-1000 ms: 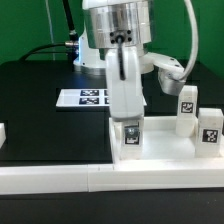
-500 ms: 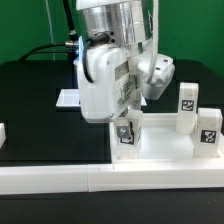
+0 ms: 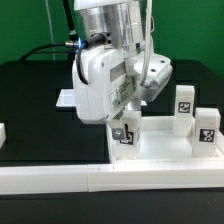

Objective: Assemble square table

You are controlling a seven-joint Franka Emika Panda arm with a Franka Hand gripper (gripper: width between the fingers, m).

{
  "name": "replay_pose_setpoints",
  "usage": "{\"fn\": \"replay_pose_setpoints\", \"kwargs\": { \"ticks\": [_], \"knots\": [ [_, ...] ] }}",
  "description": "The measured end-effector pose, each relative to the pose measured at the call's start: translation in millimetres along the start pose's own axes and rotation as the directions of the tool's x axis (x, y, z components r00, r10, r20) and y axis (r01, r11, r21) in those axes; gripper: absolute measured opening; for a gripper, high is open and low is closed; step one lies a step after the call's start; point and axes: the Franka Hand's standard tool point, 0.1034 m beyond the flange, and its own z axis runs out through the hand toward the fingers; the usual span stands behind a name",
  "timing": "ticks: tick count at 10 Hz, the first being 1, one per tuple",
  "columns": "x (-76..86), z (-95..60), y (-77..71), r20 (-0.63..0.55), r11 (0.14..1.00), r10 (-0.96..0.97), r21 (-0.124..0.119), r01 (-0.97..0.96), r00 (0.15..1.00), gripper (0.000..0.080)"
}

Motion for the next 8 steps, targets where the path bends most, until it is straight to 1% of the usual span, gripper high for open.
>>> {"fn": "replay_pose_setpoints", "kwargs": {
  "ticks": [1,2,3,4,5,7,8],
  "knots": [
    [-1.2,-0.4,0.9,0.001,1.0,-0.006,0.001,0.006,1.0,0.0548],
    [-6.3,-5.2,6.9,0.005,1.0,-0.019,0.002,0.019,1.0,0.0628],
    [-12.3,-21.1,5.2,0.02,0.999,-0.028,0.019,0.027,0.999,0.0643],
    [-15.7,-34.1,8.0,0.032,0.999,-0.039,0.026,0.039,0.999,0.0643],
    [-20.0,-45.1,7.6,0.044,0.999,-0.049,0.026,0.048,0.998,0.0649],
    [-18.4,-39.3,8.7,0.038,0.998,-0.051,0.022,0.05,0.998,0.0649],
    [-18.7,-39.5,8.7,0.038,0.998,-0.054,0.023,0.053,0.998,0.0649]
  ]
}}
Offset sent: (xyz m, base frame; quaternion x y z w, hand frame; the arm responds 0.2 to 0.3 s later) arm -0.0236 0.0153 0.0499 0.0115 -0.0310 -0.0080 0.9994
